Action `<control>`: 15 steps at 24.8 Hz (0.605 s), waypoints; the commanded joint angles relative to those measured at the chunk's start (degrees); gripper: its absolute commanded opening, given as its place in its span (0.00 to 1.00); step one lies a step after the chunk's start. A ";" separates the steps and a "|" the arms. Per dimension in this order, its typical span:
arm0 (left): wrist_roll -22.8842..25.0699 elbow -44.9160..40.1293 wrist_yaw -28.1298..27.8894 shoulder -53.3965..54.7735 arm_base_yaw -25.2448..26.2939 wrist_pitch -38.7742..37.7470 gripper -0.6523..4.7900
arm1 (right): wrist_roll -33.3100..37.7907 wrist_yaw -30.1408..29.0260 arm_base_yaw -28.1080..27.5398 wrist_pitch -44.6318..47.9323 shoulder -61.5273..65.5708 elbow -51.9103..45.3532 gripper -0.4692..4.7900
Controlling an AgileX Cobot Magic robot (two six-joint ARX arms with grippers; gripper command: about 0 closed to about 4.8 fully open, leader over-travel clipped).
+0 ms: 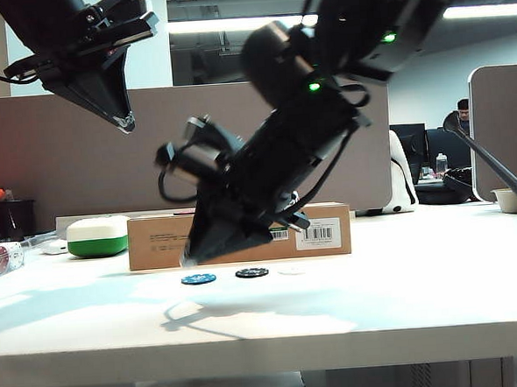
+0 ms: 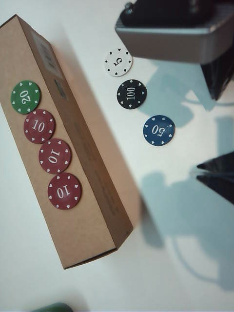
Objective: Push the chip, whose value equals the sum of all the chip values on the rectangular box, forward next to the box.
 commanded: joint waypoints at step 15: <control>0.26 0.20 -0.02 -0.15 0.02 0.52 0.11 | -1.20 11.87 1.51 -3.85 7.72 7.19 0.08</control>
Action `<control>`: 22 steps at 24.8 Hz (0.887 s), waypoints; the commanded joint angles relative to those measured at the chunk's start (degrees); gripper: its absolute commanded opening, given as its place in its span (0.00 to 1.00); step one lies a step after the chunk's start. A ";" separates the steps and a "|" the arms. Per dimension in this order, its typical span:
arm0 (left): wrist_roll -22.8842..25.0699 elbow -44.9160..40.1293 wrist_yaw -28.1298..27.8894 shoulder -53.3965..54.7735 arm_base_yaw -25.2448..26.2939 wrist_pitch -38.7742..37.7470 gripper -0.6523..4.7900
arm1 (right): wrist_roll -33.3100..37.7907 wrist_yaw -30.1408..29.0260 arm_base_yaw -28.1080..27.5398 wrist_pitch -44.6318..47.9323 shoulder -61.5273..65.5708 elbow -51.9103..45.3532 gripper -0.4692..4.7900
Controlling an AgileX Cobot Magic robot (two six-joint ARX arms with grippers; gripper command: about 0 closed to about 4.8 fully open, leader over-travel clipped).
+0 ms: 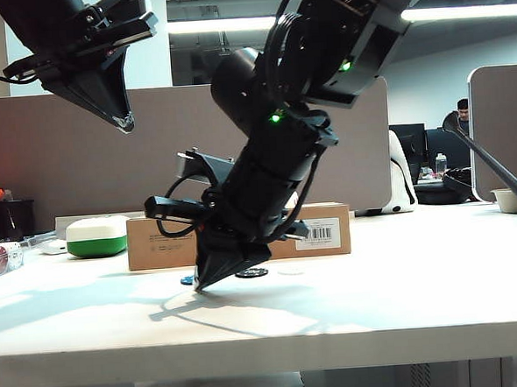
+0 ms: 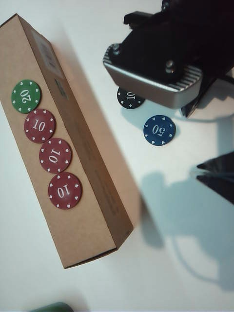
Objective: Push the chip, whose value equals the sum of all the chip values on the rectangular box, forward next to the box.
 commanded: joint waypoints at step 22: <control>0.26 0.20 0.00 -0.15 0.02 0.52 0.11 | -2.45 5.51 -1.68 -16.57 8.66 15.67 0.08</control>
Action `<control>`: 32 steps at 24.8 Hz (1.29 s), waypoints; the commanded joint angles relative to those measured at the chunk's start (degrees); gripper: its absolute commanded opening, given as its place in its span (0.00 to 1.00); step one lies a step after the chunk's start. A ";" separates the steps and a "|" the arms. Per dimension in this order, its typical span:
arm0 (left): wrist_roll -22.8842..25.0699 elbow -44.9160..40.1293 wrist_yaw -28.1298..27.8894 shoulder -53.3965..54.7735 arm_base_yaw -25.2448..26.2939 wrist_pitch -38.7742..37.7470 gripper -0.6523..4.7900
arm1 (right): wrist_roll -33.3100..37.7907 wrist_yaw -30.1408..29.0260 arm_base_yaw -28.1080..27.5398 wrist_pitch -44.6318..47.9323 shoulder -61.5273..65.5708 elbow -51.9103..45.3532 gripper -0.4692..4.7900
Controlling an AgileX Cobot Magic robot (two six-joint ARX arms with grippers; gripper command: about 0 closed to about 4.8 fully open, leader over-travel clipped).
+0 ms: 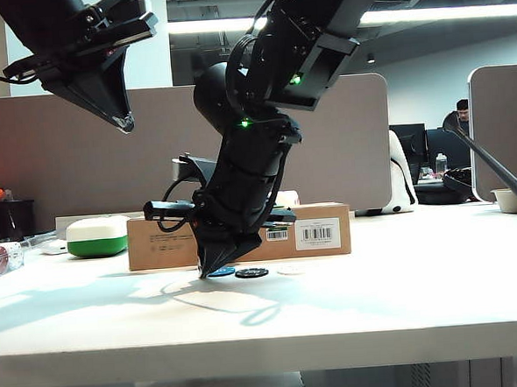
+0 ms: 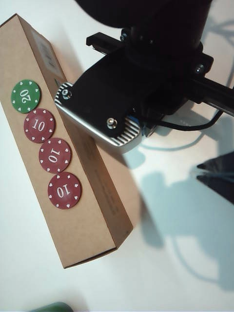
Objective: Push the chip, whose value equals the sum of all the chip values on the rectangular box, forward next to the box.
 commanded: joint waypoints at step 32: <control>0.26 0.20 -0.02 -0.15 0.02 0.61 0.11 | -0.15 1.42 -2.91 -11.72 -1.01 7.06 0.08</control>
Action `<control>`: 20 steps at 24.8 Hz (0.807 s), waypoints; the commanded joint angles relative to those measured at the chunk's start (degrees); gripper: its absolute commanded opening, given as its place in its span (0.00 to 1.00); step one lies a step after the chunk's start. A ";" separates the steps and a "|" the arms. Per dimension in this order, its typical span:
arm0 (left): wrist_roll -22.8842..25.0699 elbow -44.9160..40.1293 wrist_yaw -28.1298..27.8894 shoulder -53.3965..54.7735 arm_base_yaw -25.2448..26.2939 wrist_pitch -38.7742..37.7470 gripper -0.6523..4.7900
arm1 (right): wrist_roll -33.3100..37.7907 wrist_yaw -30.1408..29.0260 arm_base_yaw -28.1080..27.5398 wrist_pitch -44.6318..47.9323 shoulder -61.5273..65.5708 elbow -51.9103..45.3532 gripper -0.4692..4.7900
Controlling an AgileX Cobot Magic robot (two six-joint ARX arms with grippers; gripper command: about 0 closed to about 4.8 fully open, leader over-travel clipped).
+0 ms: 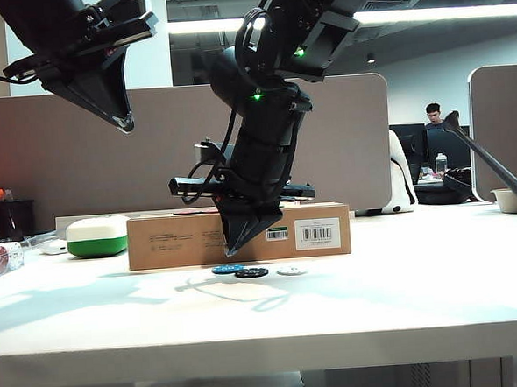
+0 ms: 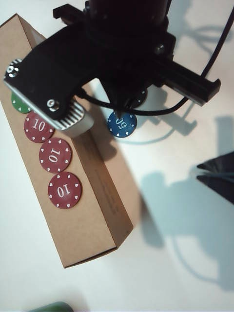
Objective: Push the chip, whose value equals the sum of all the chip values on the rectangular box, forward next to the box.
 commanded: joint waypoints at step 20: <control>0.26 0.20 0.00 -0.15 0.00 0.61 0.11 | -1.05 -4.02 0.20 -1.81 0.72 0.24 0.08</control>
